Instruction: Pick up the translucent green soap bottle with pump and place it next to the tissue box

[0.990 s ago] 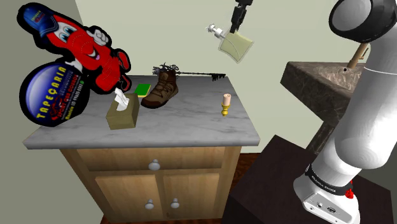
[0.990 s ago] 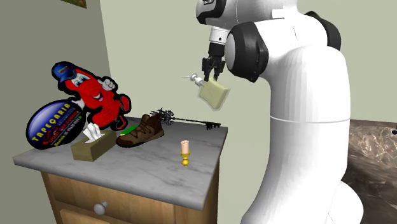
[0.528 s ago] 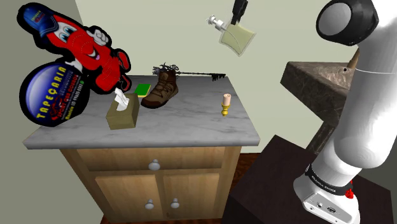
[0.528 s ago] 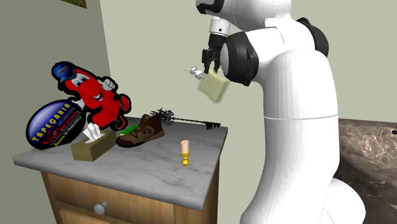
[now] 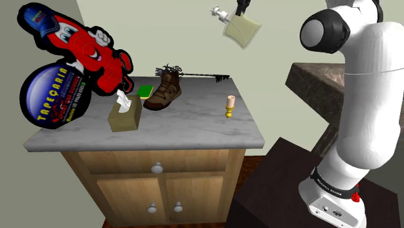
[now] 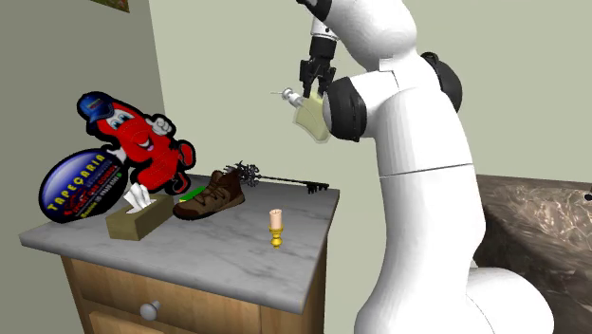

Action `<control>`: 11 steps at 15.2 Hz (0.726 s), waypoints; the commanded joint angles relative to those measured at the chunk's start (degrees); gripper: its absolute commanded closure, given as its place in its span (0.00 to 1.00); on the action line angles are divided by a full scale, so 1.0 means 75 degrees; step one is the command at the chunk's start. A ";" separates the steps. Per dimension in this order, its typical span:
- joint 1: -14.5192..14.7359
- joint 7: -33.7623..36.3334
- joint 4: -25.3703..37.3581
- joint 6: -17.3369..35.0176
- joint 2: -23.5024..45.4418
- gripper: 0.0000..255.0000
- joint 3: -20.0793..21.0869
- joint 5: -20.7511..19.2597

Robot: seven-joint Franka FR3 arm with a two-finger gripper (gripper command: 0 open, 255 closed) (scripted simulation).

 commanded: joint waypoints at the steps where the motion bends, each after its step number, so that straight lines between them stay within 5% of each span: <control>1: 0.0539 0.0179 -0.0850 0.0454 -0.0445 1.00 -0.0039 -0.0263; 11: 0.2336 0.1741 -0.2921 0.2009 -0.1290 1.00 0.0473 -0.1069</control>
